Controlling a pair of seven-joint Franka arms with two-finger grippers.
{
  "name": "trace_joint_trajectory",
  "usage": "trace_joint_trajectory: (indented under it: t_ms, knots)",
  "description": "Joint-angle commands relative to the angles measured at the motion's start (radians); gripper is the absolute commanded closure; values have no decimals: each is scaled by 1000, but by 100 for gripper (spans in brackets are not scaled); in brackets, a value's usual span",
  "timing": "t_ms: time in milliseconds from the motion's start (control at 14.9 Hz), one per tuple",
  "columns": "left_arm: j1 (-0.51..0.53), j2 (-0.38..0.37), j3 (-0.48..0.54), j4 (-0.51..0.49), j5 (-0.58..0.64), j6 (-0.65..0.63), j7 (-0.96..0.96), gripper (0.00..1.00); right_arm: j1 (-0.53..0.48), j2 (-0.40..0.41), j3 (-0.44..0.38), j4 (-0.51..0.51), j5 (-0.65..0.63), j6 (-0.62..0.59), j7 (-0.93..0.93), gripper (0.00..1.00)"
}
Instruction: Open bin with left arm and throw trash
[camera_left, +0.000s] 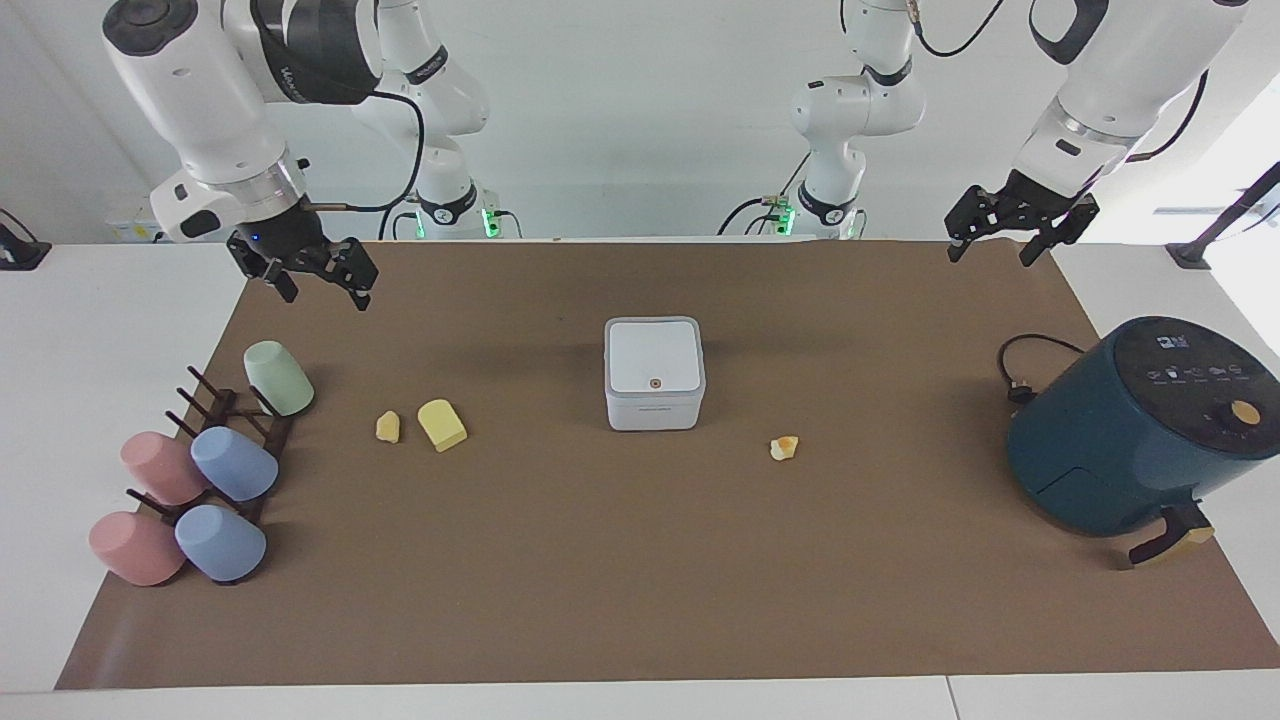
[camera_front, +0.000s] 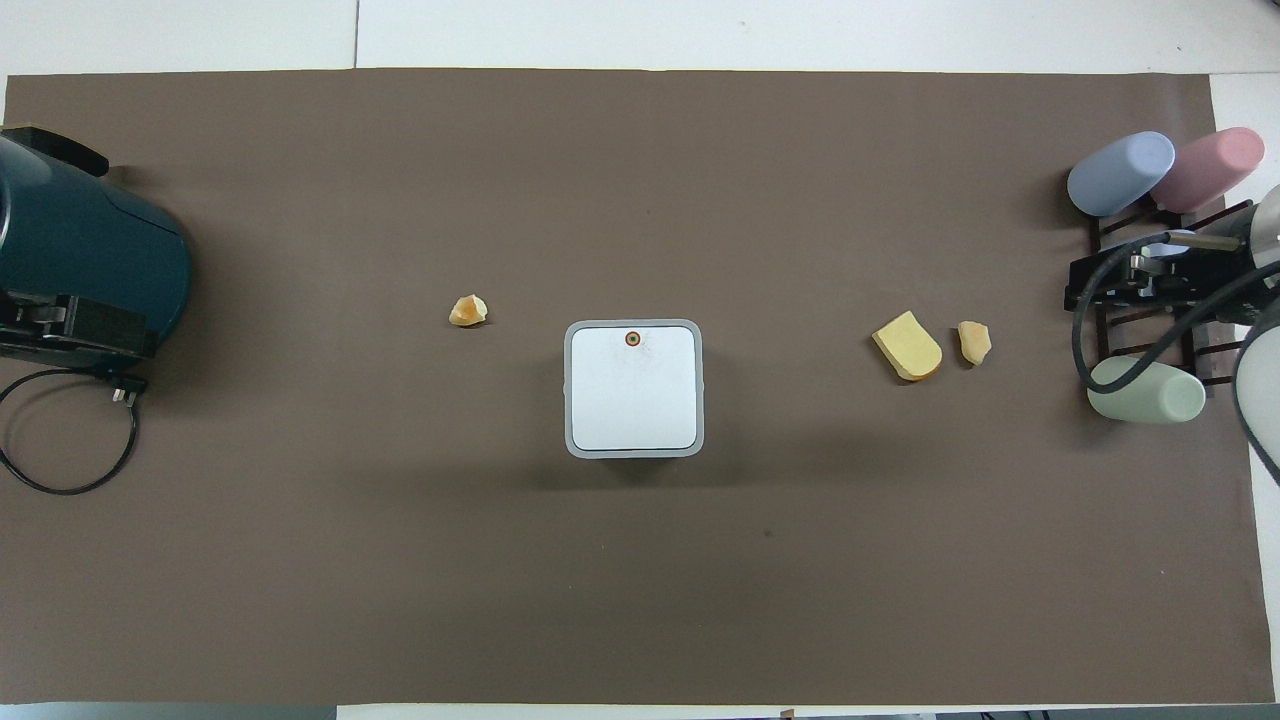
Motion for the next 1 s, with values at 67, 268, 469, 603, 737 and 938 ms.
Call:
trace_joint_trajectory:
  t_ms: [67, 268, 469, 603, 737, 938]
  knots:
    - [6, -19, -4, -16, -7, -8, -5, 0, -13, -15, 5, -18, -19, -1, -8, 0]
    - [6, -19, -6, -16, -7, -8, -8, 0, -12, -17, 6, -20, -19, -1, -8, 0]
    - [3, -19, -6, -19, -7, -11, -12, 0, -12, -17, 7, -18, -19, -1, -8, 0]
    - [-3, -19, -12, -21, -7, 5, -43, 0, -9, -17, 7, -20, -19, -1, -8, 0]
    - [-49, -17, -15, -21, -7, 42, -93, 4, -4, -17, 9, -18, -17, -1, -6, 0]
    - [-159, 23, -17, -21, -11, 105, -269, 74, 11, -17, 16, -15, -8, -3, -9, 0]
